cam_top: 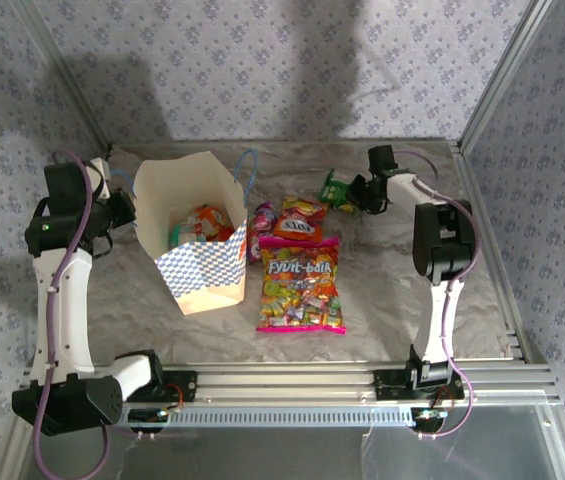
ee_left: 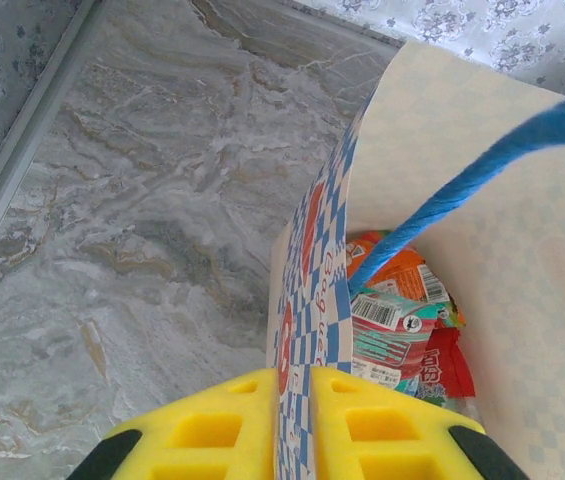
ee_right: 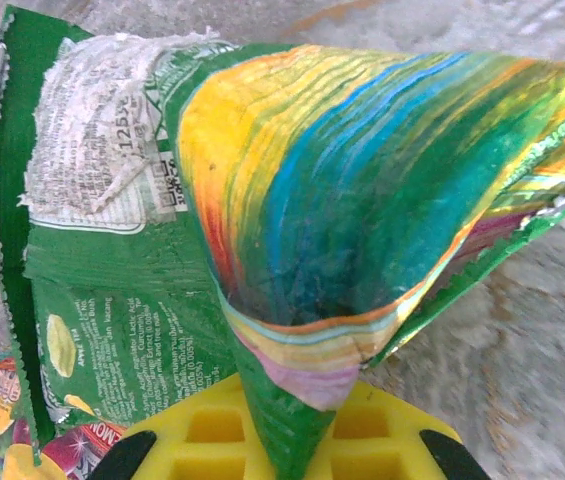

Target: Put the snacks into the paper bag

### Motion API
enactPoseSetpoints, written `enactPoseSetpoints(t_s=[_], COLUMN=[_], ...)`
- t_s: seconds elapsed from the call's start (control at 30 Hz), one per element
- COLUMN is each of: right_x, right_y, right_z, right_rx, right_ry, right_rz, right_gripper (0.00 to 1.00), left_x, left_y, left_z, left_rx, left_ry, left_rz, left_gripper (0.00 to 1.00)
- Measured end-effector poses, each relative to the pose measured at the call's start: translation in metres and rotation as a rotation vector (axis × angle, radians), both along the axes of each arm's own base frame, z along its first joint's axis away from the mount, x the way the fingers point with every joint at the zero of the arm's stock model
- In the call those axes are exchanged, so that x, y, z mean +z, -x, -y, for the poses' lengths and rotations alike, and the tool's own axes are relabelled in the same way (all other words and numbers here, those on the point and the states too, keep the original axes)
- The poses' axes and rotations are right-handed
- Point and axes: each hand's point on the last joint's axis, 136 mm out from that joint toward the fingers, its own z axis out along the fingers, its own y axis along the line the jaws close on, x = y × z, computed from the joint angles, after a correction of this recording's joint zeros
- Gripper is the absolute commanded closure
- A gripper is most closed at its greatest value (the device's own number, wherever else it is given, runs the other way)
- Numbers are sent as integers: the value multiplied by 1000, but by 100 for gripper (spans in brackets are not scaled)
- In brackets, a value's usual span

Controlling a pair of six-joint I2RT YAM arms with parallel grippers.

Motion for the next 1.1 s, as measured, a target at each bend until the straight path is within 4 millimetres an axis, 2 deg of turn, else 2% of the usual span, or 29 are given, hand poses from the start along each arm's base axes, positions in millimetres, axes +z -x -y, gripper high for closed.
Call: enactPoseSetpoints(t_s=[0.2,0.33,0.57,0.9,1.1], right_x=[17,38,81,141,183], right_y=[15,22,32,49,66], right_z=[7,5,-3,-1,-13], right_rx=[-1,25,52,70,117], right_ry=[72,128,212,319,357], right_rz=[5,43,137,261,360], right_gripper=[100,100,100,100,100], left_x=[2,4,8,9,11], left_y=[2,5,10,14,15], left_z=[0,1,1,2,2], left_rx=[0,0,-2,-2,-2], left_ry=[-1,-2,-6,-6,-7], left_rz=[5,12,22,22,28], left_gripper=[83,84,84,83,83])
